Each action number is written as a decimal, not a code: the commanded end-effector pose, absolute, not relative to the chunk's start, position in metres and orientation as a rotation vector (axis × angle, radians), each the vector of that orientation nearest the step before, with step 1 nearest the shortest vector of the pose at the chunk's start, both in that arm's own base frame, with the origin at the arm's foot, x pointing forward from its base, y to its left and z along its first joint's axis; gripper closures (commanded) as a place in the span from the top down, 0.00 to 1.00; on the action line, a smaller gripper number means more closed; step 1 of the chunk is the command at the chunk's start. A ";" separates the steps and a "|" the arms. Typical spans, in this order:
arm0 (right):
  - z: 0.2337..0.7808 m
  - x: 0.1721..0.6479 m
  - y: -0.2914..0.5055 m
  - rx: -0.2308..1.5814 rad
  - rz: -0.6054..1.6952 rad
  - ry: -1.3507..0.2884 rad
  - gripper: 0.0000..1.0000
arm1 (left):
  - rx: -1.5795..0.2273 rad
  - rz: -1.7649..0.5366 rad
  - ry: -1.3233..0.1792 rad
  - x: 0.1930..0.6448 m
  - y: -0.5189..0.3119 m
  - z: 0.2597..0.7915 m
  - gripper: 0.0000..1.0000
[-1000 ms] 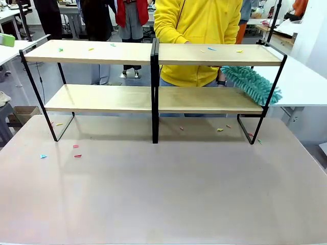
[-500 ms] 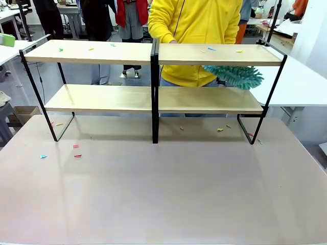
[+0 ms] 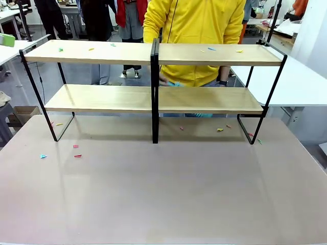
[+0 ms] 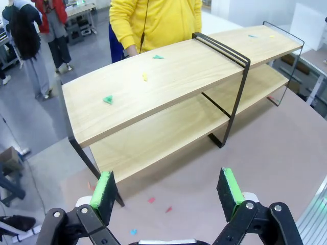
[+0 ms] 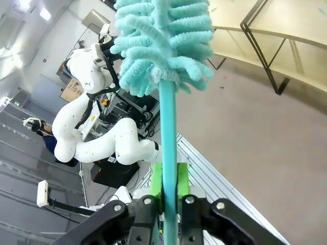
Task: Clean the shelves.
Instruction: Clean another randomly selected level of the Shelf with the Duster.
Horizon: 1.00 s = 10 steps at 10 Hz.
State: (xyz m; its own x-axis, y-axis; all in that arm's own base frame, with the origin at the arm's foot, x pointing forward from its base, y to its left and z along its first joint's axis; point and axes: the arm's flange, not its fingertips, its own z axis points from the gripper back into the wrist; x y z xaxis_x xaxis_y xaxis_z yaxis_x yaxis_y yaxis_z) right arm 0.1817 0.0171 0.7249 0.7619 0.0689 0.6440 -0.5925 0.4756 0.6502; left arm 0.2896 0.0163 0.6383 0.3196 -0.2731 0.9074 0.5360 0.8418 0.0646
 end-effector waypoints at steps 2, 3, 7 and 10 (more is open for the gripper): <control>0.715 0.156 0.028 0.771 0.530 -0.364 0.13 | -0.265 -0.536 -1.127 0.289 0.016 0.638 1.00; 0.673 0.146 0.050 0.675 0.555 -0.220 0.13 | -0.265 -0.536 -1.127 0.289 0.016 0.638 1.00; 0.535 0.139 0.086 0.446 0.417 0.098 0.13 | -0.265 -0.536 -1.127 0.289 0.016 0.638 1.00; 0.523 0.145 0.091 0.495 0.452 0.112 0.13 | -0.265 -0.536 -1.127 0.289 0.016 0.638 1.00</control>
State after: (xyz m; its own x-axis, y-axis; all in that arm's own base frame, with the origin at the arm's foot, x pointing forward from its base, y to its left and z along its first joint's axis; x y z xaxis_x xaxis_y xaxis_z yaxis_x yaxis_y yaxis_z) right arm 0.1440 0.0883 0.5368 0.8906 0.4534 0.0368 -0.4105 0.7661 0.4946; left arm 0.2898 0.0163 0.6381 0.3200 -0.2730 0.9072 0.5361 0.8417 0.0642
